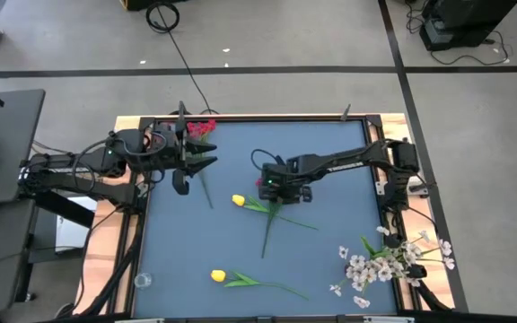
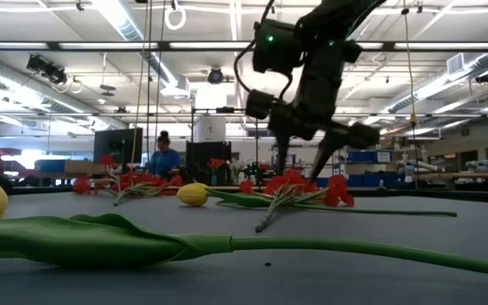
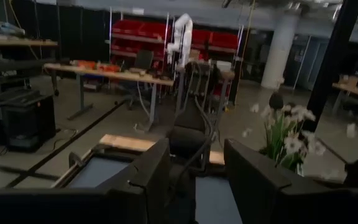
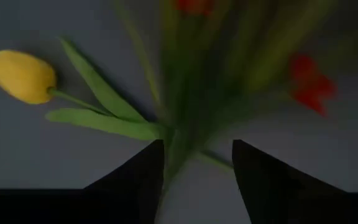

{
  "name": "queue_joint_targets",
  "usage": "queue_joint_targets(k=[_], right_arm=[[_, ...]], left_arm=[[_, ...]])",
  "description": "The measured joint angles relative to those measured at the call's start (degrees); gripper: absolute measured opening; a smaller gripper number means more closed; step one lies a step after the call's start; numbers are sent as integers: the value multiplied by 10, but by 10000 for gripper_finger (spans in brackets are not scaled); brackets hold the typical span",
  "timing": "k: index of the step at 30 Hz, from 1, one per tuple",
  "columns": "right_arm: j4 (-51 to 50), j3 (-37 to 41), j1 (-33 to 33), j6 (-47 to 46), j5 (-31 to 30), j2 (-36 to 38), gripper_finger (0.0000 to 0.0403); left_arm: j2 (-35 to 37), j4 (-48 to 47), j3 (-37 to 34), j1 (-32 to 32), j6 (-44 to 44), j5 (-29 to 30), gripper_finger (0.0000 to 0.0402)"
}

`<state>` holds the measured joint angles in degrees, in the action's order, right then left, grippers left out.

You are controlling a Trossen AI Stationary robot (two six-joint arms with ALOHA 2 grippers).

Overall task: Sort flowers into vase by color
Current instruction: Put the bottom red flowers into the transparent vase

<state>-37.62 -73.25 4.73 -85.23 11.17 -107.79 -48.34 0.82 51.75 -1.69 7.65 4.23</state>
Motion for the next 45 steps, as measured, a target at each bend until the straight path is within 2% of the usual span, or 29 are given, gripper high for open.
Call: queue_joint_targets(k=[3, 11, 16, 19, 22, 29, 32, 33, 41, 45], right_arm=[[30, 0, 0, 22, -2, -16, 227], [-6, 0, -5, -42, -13, -27, 321], [-9, 0, -7, -72, -41, -36, 330], [-10, -1, -4, -77, -43, -51, 308], [-15, -3, -2, -77, -37, -65, 266], [-31, 0, -2, -47, -48, -60, 106], [-5, 1, 0, -8, -55, -47, 33], [4, 2, 2, 7, -56, -42, 20], [202, 2, 11, 126, -78, 3, 28], [336, 2, 10, 213, -66, 6, 14]], left_arm=[[0, -24, 0, 0, -3, 0, 157], [0, -42, 0, 0, 12, 1, 157], [0, -42, 0, 0, 16, 6, 157], [0, -41, 0, 0, 16, 14, 157], [0, -41, 0, 0, 16, 21, 157], [0, -41, 0, 0, 16, 22, 157], [0, -58, 0, -1, 31, 53, 157], [0, -67, 0, -2, 40, 66, 157], [23, -97, 0, -11, 66, 88, 157], [62, -187, 25, -11, 95, 122, 157]])
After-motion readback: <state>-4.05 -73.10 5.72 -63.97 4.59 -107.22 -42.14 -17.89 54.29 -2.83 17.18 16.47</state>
